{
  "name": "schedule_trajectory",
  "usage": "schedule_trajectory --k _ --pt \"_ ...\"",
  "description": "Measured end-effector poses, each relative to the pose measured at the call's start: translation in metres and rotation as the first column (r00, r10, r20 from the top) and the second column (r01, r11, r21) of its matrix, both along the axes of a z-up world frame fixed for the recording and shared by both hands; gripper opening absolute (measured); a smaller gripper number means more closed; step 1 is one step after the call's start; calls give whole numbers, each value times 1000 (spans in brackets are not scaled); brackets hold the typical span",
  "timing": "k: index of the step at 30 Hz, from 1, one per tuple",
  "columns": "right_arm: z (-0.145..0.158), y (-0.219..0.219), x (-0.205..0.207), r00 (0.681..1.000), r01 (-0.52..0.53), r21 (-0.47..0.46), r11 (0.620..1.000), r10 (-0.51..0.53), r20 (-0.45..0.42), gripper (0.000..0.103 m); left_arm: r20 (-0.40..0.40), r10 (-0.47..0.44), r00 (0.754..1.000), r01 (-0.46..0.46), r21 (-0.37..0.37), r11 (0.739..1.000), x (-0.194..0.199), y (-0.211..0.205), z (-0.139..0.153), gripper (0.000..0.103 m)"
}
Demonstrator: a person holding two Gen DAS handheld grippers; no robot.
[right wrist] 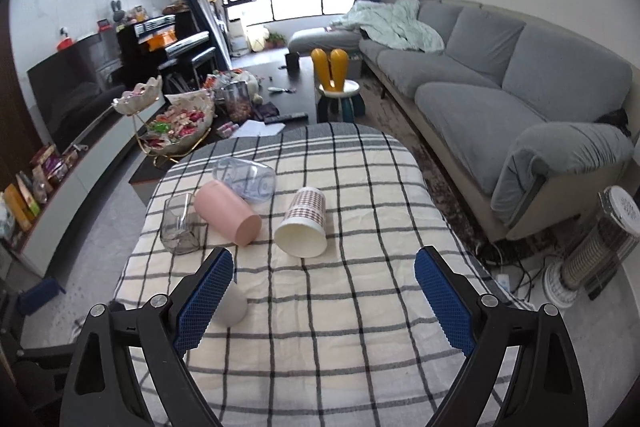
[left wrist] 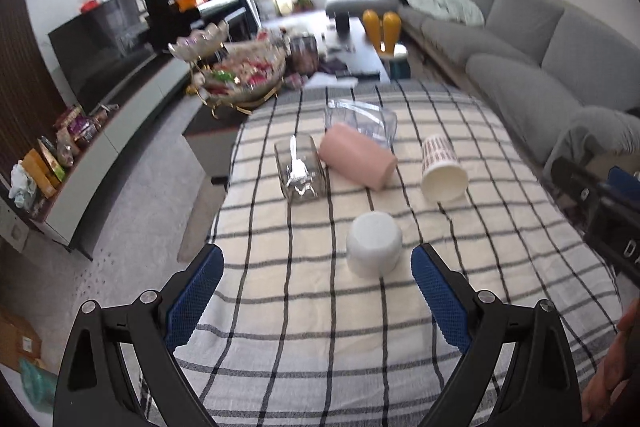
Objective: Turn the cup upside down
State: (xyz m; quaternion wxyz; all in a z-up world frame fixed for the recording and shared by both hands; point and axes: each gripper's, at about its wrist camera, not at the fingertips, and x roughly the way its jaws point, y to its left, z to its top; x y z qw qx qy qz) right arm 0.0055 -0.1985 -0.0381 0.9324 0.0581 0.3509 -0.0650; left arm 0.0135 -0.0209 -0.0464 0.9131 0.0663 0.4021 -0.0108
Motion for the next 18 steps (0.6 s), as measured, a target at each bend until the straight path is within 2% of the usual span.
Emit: schedule_trajectory --k 6,18 --pt "4 7 -20 997 -14 -20 1000 16 76 97 63 17 998 -17 2 1000 -18 4 0 98" --pt "9 7 -39 992 -9 -36 999 14 123 98 135 18 991 -18 3 1000 -39 1 8 98"
